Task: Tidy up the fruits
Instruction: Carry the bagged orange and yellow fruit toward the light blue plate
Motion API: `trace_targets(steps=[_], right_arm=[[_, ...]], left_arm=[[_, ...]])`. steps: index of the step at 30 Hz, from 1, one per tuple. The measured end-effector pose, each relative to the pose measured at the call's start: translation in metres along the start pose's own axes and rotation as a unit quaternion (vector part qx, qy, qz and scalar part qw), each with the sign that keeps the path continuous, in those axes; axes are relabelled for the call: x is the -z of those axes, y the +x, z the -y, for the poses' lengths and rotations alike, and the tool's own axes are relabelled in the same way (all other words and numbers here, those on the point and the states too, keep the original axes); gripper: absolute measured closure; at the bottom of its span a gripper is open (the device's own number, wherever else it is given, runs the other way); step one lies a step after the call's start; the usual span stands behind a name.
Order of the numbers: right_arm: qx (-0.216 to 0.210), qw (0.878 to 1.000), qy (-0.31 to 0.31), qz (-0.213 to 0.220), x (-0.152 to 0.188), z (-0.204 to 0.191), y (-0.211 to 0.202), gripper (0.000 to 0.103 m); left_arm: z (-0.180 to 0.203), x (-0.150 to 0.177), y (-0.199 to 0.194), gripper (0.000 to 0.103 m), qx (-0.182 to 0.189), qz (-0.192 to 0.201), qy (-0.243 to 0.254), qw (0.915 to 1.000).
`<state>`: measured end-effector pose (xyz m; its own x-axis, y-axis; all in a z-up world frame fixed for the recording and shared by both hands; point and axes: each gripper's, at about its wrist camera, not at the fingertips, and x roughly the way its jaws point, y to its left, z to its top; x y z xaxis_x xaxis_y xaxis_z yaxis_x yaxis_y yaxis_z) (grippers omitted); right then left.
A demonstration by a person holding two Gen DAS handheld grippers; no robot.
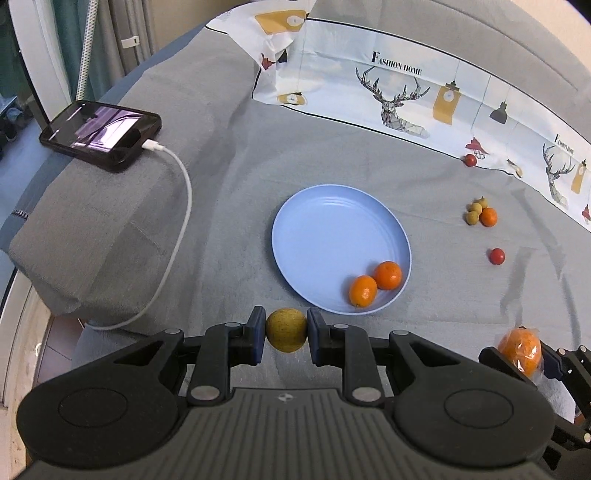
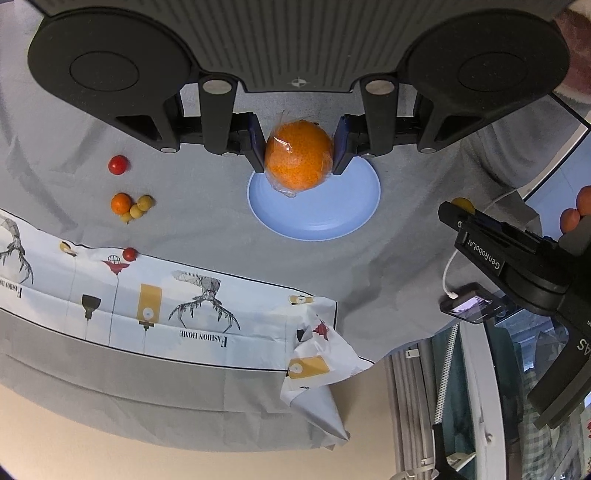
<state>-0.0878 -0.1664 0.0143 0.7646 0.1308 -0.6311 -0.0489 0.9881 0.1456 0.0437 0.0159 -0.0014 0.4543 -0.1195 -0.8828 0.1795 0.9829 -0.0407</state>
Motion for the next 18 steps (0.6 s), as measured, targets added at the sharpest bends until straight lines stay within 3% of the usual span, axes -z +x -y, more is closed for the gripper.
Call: trace_targets(steps=[18], right_arm=[[-0.004,0.999,0.013,-0.039,-0.023,0.015,0.085,0.064]], left_arm=[[0.028,-0.05,0.075,0.077,-0.019,-0.036,0.033,0.9986]])
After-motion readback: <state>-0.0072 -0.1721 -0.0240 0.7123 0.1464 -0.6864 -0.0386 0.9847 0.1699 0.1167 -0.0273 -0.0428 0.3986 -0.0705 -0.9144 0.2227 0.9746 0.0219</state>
